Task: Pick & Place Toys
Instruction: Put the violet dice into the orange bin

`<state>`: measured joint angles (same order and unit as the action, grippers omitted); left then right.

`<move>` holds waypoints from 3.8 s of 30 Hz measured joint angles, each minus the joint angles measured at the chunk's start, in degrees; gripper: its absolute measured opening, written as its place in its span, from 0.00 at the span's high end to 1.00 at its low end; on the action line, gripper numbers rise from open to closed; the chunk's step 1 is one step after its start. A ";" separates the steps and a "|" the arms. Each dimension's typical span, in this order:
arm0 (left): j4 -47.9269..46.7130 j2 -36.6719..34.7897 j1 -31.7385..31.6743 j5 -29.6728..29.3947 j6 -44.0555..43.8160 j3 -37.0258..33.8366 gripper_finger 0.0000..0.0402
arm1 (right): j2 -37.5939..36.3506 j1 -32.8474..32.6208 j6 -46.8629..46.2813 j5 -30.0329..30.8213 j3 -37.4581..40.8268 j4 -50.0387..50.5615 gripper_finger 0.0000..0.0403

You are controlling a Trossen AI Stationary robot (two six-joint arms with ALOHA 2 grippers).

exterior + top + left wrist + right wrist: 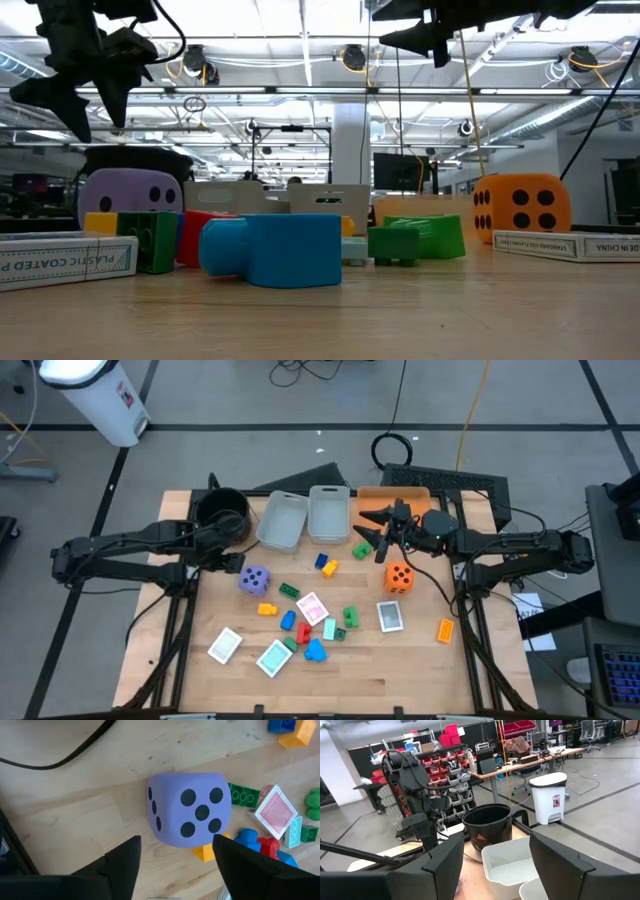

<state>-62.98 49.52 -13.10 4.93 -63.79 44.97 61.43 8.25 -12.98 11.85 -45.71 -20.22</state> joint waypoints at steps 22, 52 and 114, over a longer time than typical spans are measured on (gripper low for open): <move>10.19 8.42 0.00 0.24 5.78 0.00 0.11 | 0.00 0.00 -0.04 -0.01 0.00 2.99 0.45; 19.25 8.35 0.02 -0.41 6.94 0.00 0.02 | 0.00 0.02 0.84 0.01 0.00 7.01 0.46; 28.25 8.34 0.81 -6.28 -4.88 0.00 0.01 | 0.00 -0.02 0.36 -0.02 0.00 9.28 0.47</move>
<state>-34.73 57.86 -12.30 -1.35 -68.67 44.97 61.43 8.23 -12.62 11.84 -45.71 -10.94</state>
